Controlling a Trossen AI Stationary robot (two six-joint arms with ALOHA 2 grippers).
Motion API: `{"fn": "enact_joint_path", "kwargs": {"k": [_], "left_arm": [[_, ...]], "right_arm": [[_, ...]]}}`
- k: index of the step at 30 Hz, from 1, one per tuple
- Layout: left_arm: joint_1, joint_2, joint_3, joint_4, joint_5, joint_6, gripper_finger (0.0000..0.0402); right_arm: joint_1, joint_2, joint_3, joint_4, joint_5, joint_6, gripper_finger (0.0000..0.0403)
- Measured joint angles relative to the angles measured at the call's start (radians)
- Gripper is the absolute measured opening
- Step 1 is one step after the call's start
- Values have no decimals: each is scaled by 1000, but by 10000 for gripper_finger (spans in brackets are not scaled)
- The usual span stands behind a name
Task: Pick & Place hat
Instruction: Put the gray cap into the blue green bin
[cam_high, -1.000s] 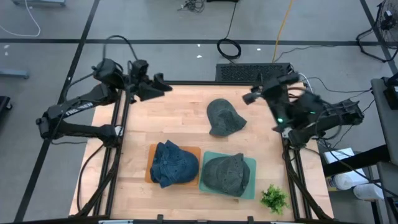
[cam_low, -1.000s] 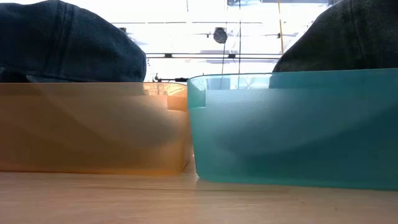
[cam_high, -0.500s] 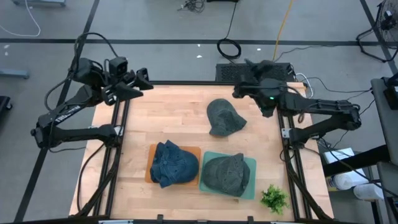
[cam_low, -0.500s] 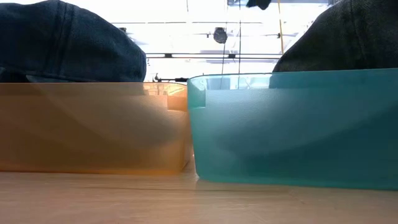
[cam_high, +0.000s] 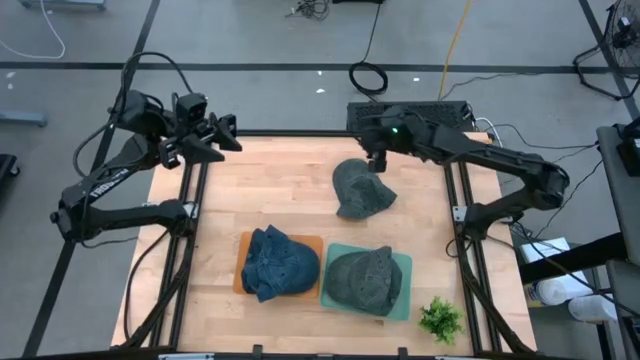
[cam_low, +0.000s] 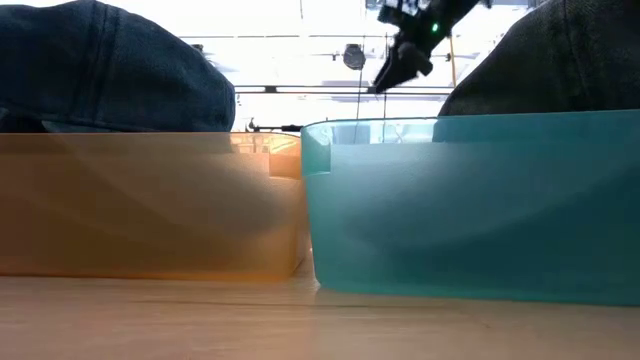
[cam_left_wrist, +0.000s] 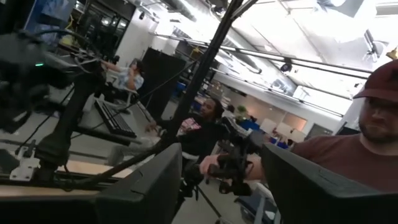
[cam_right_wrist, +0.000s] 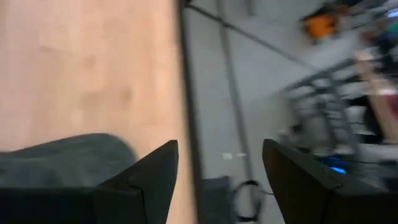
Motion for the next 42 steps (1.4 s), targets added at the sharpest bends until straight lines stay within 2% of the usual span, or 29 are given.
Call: {"fn": "enact_joint_path", "kwargs": {"k": [3, 6, 12, 19, 29, 36, 39, 42], "left_arm": [[9, 0, 0, 0, 3, -18, 230], [11, 0, 0, 0, 4, -21, 230], [11, 0, 0, 1, 12, -21, 230], [11, 0, 0, 0, 47, -20, 230], [11, 0, 0, 0, 111, -44, 230], [11, 0, 0, 0, 125, -47, 230], [11, 0, 0, 0, 126, -47, 230], [11, 0, 0, 0, 126, -47, 230]], "right_arm": [[-36, 46, 0, -25, -140, 6, 224], [-52, 91, 0, -67, -215, 21, 224], [-58, 173, 0, -157, -340, 29, 224], [-54, 262, 0, -223, -425, 22, 224], [-54, 406, -1, -244, -415, -55, 224], [-53, 469, -1, -248, -303, -101, 219], [-48, 467, 0, -250, -282, -137, 182], [-47, 464, 0, -245, -282, -167, 112]]}}
